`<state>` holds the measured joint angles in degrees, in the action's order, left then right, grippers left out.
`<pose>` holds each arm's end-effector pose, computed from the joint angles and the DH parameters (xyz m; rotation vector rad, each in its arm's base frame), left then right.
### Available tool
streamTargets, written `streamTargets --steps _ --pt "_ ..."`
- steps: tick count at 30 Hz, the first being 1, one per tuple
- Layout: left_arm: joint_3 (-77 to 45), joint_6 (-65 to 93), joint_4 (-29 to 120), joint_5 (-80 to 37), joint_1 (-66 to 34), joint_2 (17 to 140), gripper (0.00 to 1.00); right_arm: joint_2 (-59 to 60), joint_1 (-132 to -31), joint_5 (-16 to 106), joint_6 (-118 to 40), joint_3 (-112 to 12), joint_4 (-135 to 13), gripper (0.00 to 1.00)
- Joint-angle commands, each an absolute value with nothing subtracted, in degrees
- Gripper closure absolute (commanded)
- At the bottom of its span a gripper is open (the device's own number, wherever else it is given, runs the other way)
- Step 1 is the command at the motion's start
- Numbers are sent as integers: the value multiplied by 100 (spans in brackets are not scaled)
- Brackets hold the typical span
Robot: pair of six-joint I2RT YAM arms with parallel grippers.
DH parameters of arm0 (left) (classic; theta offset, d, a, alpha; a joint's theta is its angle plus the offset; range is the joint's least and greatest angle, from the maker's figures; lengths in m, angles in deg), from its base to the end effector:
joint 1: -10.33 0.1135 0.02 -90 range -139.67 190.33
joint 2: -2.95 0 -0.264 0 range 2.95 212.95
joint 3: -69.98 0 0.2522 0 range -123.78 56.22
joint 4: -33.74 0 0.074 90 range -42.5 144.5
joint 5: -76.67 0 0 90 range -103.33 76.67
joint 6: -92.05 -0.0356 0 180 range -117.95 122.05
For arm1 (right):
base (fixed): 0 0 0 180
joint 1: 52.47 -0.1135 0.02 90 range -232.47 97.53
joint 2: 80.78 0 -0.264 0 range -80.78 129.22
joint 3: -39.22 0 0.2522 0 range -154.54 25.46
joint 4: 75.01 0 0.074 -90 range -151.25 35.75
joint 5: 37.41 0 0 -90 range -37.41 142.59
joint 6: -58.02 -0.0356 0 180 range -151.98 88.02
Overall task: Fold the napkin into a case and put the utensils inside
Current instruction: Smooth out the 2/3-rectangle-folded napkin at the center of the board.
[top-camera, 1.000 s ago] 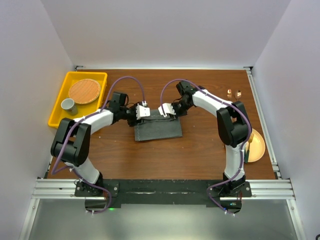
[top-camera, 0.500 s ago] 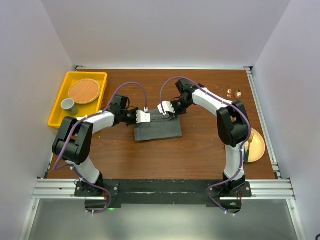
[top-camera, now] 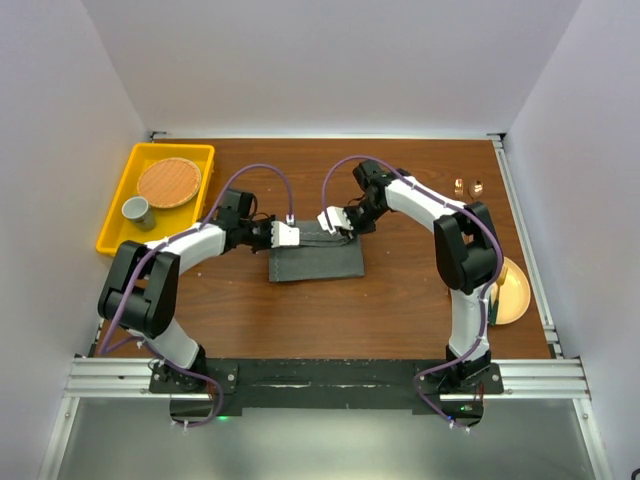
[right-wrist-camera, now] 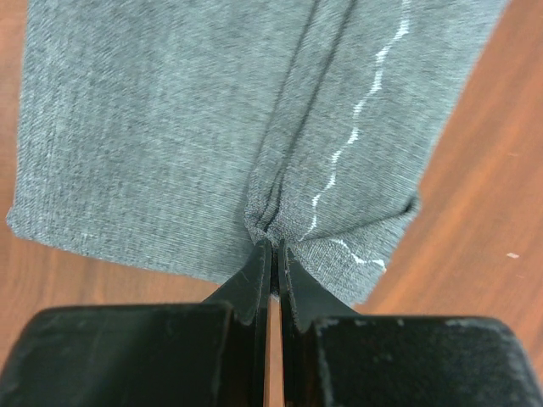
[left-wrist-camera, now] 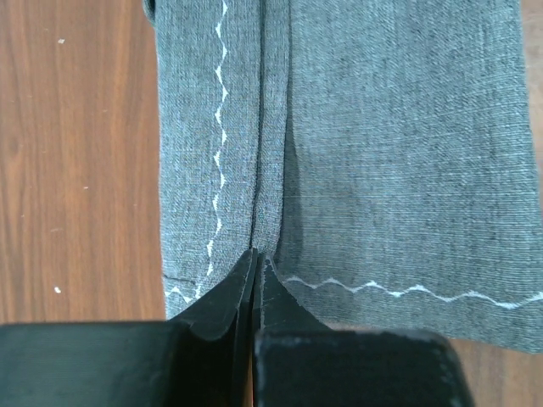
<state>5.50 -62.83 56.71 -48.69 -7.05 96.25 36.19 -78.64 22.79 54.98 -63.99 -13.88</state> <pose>0.2991 -0.1152 0.1745 1.6867 1.5493 -0.3466 0.3620 0.1976 0.1875 -2.2406 1.3684 0.4261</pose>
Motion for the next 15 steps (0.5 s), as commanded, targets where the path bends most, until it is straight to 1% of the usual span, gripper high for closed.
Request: streamTargets --steps 1,2,3,5,11,15 --pt "568 -6274 5832 -5130 -724 9498 89 3462 -7831 2174 5784 -6200 -1335 100" --pt "595 -6220 5805 -5147 -724 9471 77 3497 -7831 2201 5785 -6182 -1344 100" --pt "621 -6150 5674 -5148 -724 9393 73 3532 -7840 2227 5785 -6182 -1370 100" --pt "709 -5956 5507 -5078 -724 9313 69 3567 -7831 2271 5767 -6182 -1379 100" --pt "832 -5806 4848 -4902 -724 9199 69 3567 -7840 2236 5767 -6199 -1370 100" --pt "780 -5937 4583 -4752 -742 9409 69 3568 -7840 2245 5750 -6261 -1344 100"
